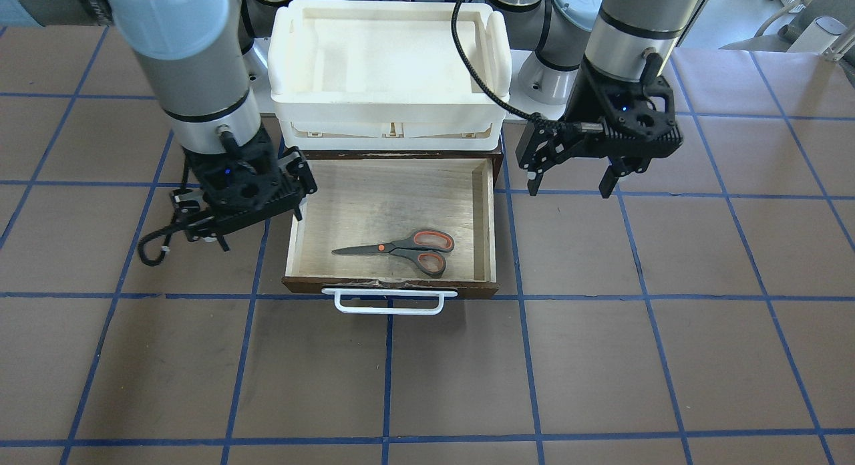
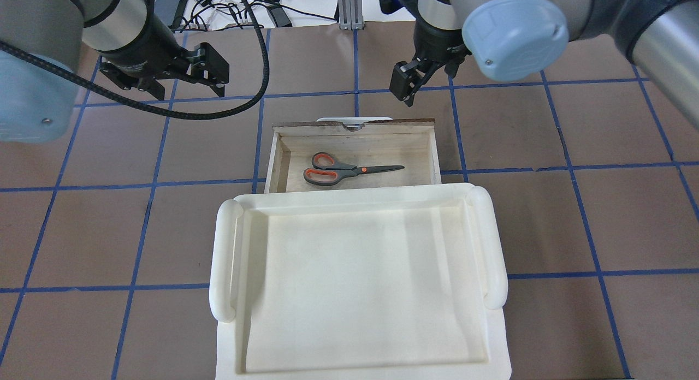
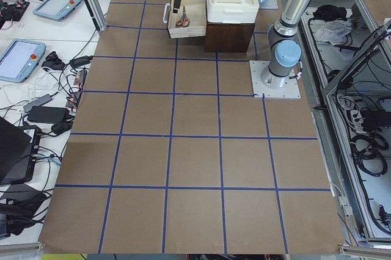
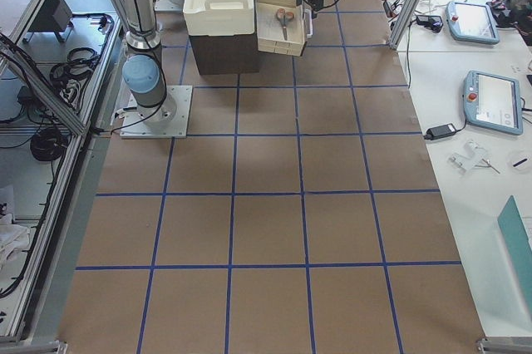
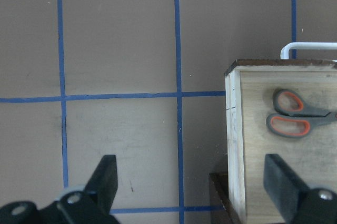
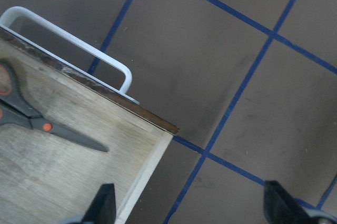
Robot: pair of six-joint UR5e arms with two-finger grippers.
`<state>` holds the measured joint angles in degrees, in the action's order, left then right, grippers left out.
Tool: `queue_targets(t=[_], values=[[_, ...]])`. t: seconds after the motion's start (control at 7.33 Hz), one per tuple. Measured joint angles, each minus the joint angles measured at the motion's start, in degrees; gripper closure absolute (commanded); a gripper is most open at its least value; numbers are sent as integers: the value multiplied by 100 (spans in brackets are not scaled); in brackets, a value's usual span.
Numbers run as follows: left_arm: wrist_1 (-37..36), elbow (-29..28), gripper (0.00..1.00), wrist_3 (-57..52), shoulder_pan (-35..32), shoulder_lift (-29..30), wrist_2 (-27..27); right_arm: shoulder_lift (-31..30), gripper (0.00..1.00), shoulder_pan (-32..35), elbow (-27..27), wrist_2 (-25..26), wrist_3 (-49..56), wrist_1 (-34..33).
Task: Put scissors in drawer and close it
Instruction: 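Raise the right gripper away from the drawer while the left arm moves toward it, then bring the left gripper above the drawer's front edge nearest the robot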
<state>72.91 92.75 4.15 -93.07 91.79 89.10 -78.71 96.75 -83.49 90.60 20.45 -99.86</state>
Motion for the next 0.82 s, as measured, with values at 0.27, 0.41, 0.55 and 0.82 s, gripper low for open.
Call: queue_targets(t=[0.27,0.41,0.55,0.82], values=[[-281,-398,0,508,-381,603,24,-208,0,-492,-10,5,-150,329],[-316,-680,0,691,-571,928,53,-293,0,-642,-14,13,-195,542],[-337,-952,0,914,-796,1263,132,-414,0,-718,-22,15,-375,854],[-428,-1442,0,1309,-1179,1908,258,-570,0,-760,-41,-1,-970,1381]])
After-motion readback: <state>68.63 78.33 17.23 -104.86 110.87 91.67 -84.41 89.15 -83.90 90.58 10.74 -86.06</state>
